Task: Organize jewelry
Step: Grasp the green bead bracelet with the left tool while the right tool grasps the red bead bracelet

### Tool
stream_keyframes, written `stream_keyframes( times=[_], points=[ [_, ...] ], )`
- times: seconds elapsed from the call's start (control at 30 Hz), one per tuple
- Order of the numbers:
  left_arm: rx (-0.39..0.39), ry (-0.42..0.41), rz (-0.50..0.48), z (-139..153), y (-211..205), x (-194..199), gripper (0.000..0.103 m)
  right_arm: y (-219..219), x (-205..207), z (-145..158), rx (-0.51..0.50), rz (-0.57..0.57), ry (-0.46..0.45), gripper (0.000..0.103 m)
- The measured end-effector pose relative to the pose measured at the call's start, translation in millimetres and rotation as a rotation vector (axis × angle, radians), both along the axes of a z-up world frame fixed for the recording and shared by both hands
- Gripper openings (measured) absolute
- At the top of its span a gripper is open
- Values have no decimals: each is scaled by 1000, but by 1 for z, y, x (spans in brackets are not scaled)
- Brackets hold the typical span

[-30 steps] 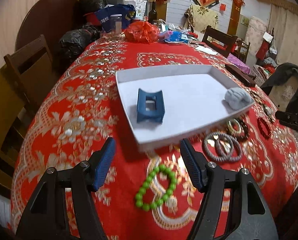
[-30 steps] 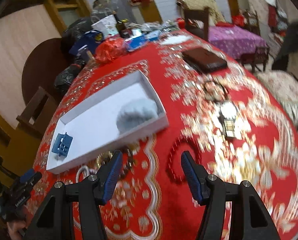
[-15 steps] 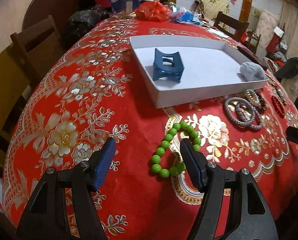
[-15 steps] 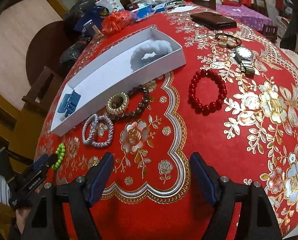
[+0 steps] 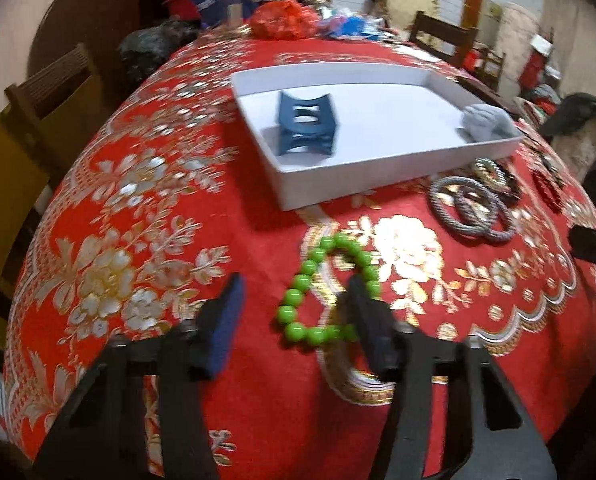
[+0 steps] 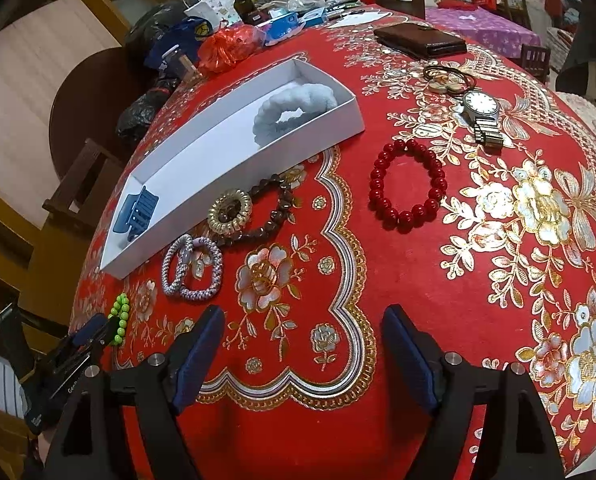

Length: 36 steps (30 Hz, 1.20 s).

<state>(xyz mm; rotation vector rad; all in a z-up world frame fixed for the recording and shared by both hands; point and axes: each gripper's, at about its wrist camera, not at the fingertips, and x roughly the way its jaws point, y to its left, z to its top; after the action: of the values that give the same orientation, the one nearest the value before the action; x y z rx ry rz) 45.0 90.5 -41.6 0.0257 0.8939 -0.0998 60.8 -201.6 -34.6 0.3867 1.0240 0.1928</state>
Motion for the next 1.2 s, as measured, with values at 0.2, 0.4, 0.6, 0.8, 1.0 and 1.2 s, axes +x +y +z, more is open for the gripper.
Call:
stream_keyframes(
  times=[0.2,0.4,0.6,0.8,1.0,1.2],
  points=[
    [-63,7,-51,3,-15,6,8,-12,-4,0,-9,-37,-6,79],
    [-128,-4,-78,4,-26,10,8,-29,-9,1,9,-88,-15,79],
    [-157,-6,-51,4,-18,9,8,-37,-4,7,-23,-130,-42,79],
    [-178,-8,-25,4,-13,10,8,-43,28,21,-171,-130,-85,77],
    [-180,-8,-25,4,-13,9,8,-54,69,11,-282,-127,-52,48],
    [-180,-8,-25,4,-14,9,8,-34,73,-2,-407,-54,-32,32]
  ],
)
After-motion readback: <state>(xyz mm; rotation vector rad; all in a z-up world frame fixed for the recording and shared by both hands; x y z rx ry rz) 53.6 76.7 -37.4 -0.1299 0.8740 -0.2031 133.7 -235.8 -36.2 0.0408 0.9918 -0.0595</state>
